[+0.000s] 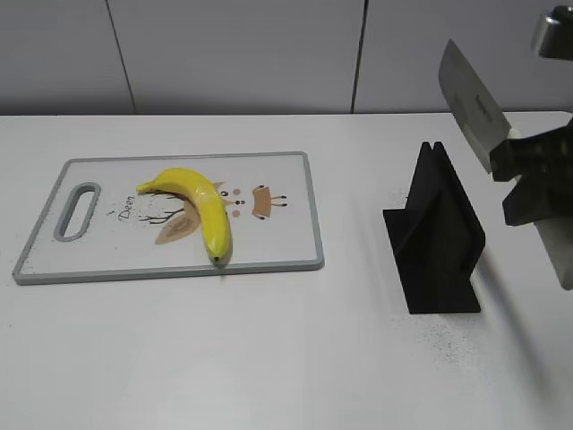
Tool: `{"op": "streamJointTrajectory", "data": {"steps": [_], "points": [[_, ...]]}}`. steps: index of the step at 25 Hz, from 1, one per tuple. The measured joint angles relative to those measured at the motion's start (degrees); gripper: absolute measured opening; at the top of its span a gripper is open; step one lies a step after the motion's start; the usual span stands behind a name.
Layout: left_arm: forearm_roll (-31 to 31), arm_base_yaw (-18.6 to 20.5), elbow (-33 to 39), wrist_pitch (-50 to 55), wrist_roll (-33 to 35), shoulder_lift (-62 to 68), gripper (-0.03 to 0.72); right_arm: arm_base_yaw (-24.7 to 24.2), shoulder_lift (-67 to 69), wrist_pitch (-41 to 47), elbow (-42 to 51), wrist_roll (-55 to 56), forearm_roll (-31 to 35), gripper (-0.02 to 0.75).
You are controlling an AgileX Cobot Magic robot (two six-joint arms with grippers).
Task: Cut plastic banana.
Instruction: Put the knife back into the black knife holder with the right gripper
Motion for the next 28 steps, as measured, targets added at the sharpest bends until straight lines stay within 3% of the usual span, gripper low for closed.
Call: {"op": "streamJointTrajectory", "data": {"steps": [14, 28], "points": [[0.0, 0.0, 0.0, -0.2, 0.0, 0.0, 0.523, 0.0, 2.1, -11.8, 4.9, 2.2, -3.5, 0.187], [0.0, 0.0, 0.0, -0.3, 0.0, 0.0, 0.523, 0.0, 9.0, -12.4, 4.9, 1.5, -3.5, 0.186]]}}
